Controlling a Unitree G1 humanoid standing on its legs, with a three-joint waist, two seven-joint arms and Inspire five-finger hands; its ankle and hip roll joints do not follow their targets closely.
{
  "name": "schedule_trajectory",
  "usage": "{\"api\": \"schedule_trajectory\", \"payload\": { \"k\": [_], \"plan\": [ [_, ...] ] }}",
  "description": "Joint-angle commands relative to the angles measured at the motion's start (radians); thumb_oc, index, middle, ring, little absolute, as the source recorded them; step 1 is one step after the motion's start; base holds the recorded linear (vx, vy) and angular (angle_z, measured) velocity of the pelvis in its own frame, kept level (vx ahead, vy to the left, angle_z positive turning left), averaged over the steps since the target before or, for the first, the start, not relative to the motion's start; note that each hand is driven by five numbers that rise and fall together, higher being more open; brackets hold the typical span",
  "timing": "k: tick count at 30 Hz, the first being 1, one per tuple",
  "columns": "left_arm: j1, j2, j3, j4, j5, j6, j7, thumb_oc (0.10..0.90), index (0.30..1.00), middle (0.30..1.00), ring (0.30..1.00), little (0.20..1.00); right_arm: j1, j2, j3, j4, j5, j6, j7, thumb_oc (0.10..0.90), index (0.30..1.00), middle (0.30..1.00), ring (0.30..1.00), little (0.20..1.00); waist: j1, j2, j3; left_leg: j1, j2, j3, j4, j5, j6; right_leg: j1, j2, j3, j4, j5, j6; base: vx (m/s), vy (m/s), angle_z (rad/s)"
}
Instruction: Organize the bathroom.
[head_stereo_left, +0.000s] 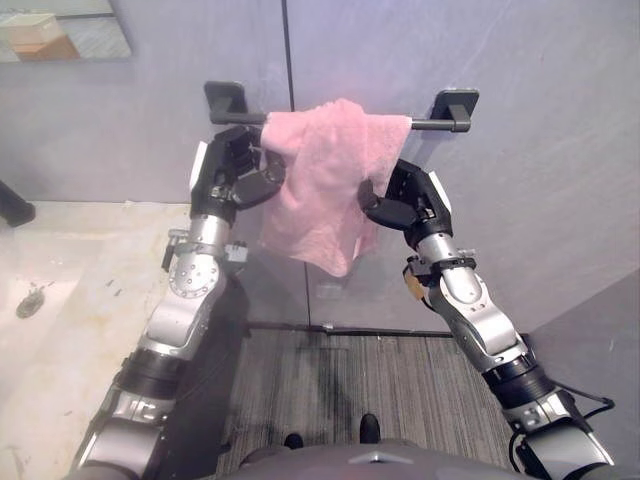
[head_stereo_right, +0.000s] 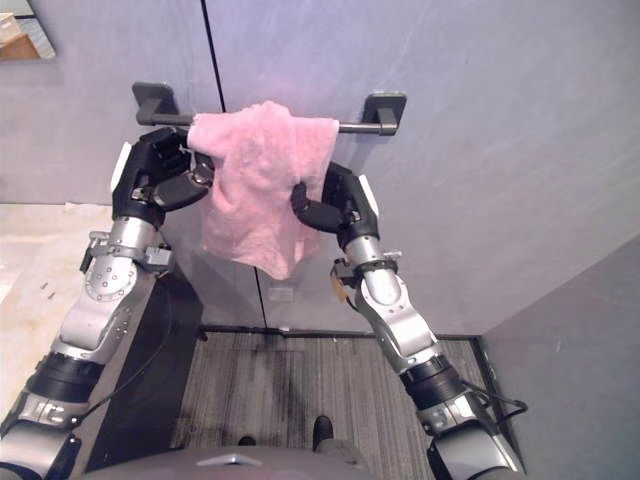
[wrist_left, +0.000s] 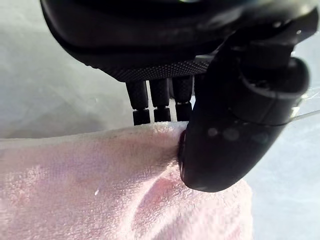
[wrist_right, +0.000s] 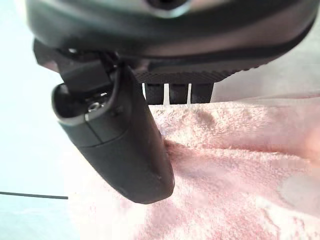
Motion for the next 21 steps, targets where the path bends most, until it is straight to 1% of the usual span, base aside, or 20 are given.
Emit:
{"api": "schedule_trajectory", "payload": {
  "k": [1, 5, 7, 8, 9, 11, 13, 14, 15, 16, 17, 19, 21],
  "plan": [
    [-0.032, 0.015, 0.037, 0.030, 0.032, -0.124, 0.053, 0.400, 0.300, 0.300, 0.300, 0.300, -0.062, 0.032, -0.055, -0.015, -0.010, -0.100, -0.011, 0.400, 0.300, 0.300, 0.300, 0.300, 0.022, -0.022, -0.119, -0.034, -0.017, -0.014, -0.002, -0.012, 0.039, 0.067, -0.083, -0.053, 0.027, -0.056, 0.059, 0.00, 0.000, 0.00],
    [-0.004, -0.004, 0.056, 0.034, 0.037, -0.145, 0.112, 0.400, 0.300, 0.300, 0.300, 0.300, -0.026, 0.040, -0.068, -0.015, -0.019, -0.114, -0.036, 0.400, 0.300, 0.300, 0.300, 0.300, 0.020, -0.022, -0.115, -0.032, -0.017, -0.014, -0.002, -0.013, 0.041, 0.067, -0.083, -0.050, 0.028, -0.056, 0.058, 0.00, 0.000, 0.00],
    [0.022, -0.030, 0.072, 0.034, 0.043, -0.161, 0.178, 0.400, 0.300, 0.300, 0.300, 0.300, 0.009, 0.053, -0.083, -0.013, -0.014, -0.137, -0.069, 0.400, 0.300, 0.300, 0.300, 0.300, 0.020, -0.024, -0.112, -0.031, -0.018, -0.014, -0.002, -0.013, 0.042, 0.068, -0.083, -0.049, 0.028, -0.056, 0.058, 0.00, 0.000, 0.00],
    [0.046, -0.050, 0.086, 0.035, 0.017, -0.171, 0.226, 0.400, 0.300, 0.300, 0.300, 0.300, 0.038, 0.066, -0.096, -0.011, 0.001, -0.156, -0.107, 0.400, 0.300, 0.300, 0.300, 0.300, 0.019, -0.025, -0.110, -0.031, -0.018, -0.014, -0.002, -0.014, 0.043, 0.067, -0.082, -0.048, 0.029, -0.056, 0.058, 0.00, 0.000, 0.00],
    [0.049, -0.053, 0.087, 0.034, 0.017, -0.174, 0.234, 0.400, 0.300, 0.300, 0.300, 0.300, 0.042, 0.069, -0.097, -0.011, 0.000, -0.158, -0.112, 0.400, 0.300, 0.300, 0.300, 0.300, 0.019, -0.025, -0.110, -0.031, -0.018, -0.014, -0.002, -0.014, 0.043, 0.067, -0.082, -0.048, 0.029, -0.056, 0.058, 0.00, 0.000, 0.00],
    [0.079, -0.084, 0.090, 0.036, -0.003, -0.196, 0.298, 0.400, 0.300, 0.300, 0.300, 0.300, 0.075, 0.101, -0.103, -0.002, -0.007, -0.176, -0.169, 0.400, 0.300, 0.300, 0.300, 0.300, 0.018, -0.027, -0.103, -0.028, -0.019, -0.013, -0.002, -0.016, 0.046, 0.068, -0.082, -0.046, 0.030, -0.056, 0.056, 0.00, 0.000, 0.00],
    [0.094, -0.102, 0.087, 0.036, -0.012, -0.208, 0.329, 0.400, 0.300, 0.300, 0.300, 0.300, 0.091, 0.121, -0.105, 0.007, 0.017, -0.186, -0.215, 0.400, 0.300, 0.300, 0.300, 0.300, 0.019, -0.029, -0.100, -0.028, -0.020, -0.013, -0.002, -0.017, 0.047, 0.069, -0.082, -0.045, 0.030, -0.055, 0.055, 0.00, 0.000, 0.00],
    [0.095, -0.103, 0.086, 0.036, -0.013, -0.209, 0.332, 0.400, 0.300, 0.300, 0.300, 0.300, 0.092, 0.123, -0.105, 0.009, 0.019, -0.188, -0.218, 0.400, 0.300, 0.300, 0.300, 0.300, 0.019, -0.029, -0.100, -0.027, -0.020, -0.013, -0.002, -0.018, 0.047, 0.069, -0.083, -0.045, 0.030, -0.055, 0.055, 0.00, 0.000, 0.00],
    [0.102, -0.114, 0.081, 0.036, -0.018, -0.221, 0.366, 0.400, 0.300, 0.300, 0.300, 0.300, 0.100, 0.141, -0.108, 0.024, 0.045, -0.195, -0.260, 0.400, 0.300, 0.300, 0.300, 0.300, 0.020, -0.031, -0.097, -0.026, -0.021, -0.013, -0.002, -0.020, 0.049, 0.071, -0.083, -0.046, 0.030, -0.054, 0.055, 0.00, 0.000, 0.00],
    [0.099, -0.122, 0.073, 0.038, -0.022, -0.236, 0.416, 0.400, 0.300, 0.300, 0.300, 0.300, 0.109, 0.168, -0.111, 0.043, 0.097, -0.216, -0.307, 0.400, 0.300, 0.300, 0.300, 0.300, 0.018, -0.031, -0.093, -0.025, -0.021, -0.012, -0.002, -0.020, 0.051, 0.071, -0.084, -0.046, 0.031, -0.054, 0.054, -0.01, 0.005, -0.07],
    [0.099, -0.123, 0.072, 0.038, -0.023, -0.236, 0.419, 0.400, 0.300, 0.300, 0.300, 0.300, 0.109, 0.170, -0.111, 0.046, 0.098, -0.217, -0.309, 0.400, 0.300, 0.300, 0.300, 0.300, 0.019, -0.031, -0.093, -0.025, -0.021, -0.012, -0.002, -0.020, 0.051, 0.071, -0.084, -0.047, 0.031, -0.054, 0.054, -0.01, 0.008, -0.08],
    [0.096, -0.130, 0.070, 0.039, -0.021, -0.251, 0.458, 0.400, 0.300, 0.300, 0.300, 0.300, 0.112, 0.188, -0.113, 0.057, 0.123, -0.243, -0.356, 0.400, 0.300, 0.300, 0.300, 0.300, 0.019, -0.030, -0.091, -0.024, -0.021, -0.012, -0.002, -0.019, 0.052, 0.072, -0.085, -0.048, 0.032, -0.053, 0.054, 0.00, 0.011, -0.06],
    [0.090, -0.134, 0.061, 0.037, -0.021, -0.261, 0.496, 0.400, 0.300, 0.300, 0.300, 0.300, 0.109, 0.201, -0.110, 0.064, 0.121, -0.255, -0.401, 0.400, 0.300, 0.300, 0.300, 0.300, 0.019, -0.029, -0.090, -0.024, -0.022, -0.013, -0.002, -0.019, 0.054, 0.071, -0.086, -0.050, 0.032, -0.052, 0.054, 0.00, 0.000, 0.00]
  ]
}}
